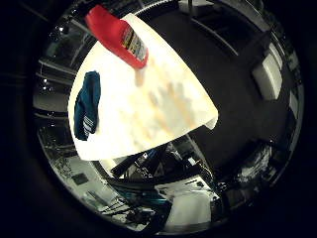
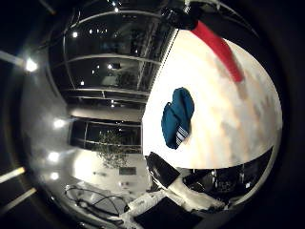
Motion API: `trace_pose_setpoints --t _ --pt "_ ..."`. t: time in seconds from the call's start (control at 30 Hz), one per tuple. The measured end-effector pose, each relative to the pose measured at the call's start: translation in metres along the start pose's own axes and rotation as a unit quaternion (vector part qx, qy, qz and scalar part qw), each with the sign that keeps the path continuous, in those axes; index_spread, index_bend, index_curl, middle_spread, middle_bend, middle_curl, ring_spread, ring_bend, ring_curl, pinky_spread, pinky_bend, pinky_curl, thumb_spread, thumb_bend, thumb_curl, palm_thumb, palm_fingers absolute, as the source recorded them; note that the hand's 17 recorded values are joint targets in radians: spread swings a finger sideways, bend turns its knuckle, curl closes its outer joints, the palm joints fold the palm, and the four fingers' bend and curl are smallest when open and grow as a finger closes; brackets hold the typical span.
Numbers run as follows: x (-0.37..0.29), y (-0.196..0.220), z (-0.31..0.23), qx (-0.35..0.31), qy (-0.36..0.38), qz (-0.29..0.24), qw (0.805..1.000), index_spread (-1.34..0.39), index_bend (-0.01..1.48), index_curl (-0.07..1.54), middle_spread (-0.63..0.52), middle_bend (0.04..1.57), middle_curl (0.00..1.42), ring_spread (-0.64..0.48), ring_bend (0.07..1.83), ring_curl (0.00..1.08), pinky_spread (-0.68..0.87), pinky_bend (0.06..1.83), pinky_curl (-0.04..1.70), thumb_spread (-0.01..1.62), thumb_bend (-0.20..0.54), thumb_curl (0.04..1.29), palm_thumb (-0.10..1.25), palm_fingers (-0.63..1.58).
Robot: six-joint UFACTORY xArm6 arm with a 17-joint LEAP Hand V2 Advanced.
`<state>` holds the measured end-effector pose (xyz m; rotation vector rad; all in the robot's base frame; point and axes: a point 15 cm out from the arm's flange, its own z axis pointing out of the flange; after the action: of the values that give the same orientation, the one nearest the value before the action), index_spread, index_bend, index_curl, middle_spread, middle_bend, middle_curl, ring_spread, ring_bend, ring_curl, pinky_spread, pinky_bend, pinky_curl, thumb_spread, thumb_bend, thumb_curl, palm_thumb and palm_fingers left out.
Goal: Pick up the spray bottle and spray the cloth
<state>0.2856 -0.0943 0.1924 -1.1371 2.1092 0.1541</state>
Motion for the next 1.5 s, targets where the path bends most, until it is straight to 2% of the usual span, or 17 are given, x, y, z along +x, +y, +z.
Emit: trace_pose_setpoints --t 0.37,0.57,1.23,1.5 --pt "0.004 -0.013 0.001 0.048 -0.014 0.025 0.998 -0.11 0.15 0.23 0.27 0.19 0.30 0.31 0.31 0.26 0.43 0.43 0.32 1.02 -0.022 0.31 0.57 -0.02" --pt "0.015 -0.005 0.009 0.054 -0.011 0.034 0.998 -0.10 0.15 0.24 0.27 0.19 0.30 0.30 0.31 0.26 0.43 0.43 0.32 1.03 -0.025 0.32 0.57 -0.02" --pt "0.038 -0.028 0.012 0.074 0.005 0.037 0.997 -0.10 0.14 0.23 0.27 0.19 0.30 0.30 0.33 0.27 0.42 0.43 0.32 1.03 -0.028 0.30 0.51 -0.02" --pt "0.033 -0.044 0.023 0.080 -0.025 0.036 0.996 -0.17 0.11 0.17 0.27 0.19 0.31 0.29 0.38 0.28 0.42 0.48 0.33 1.03 -0.026 0.30 0.49 -0.06"
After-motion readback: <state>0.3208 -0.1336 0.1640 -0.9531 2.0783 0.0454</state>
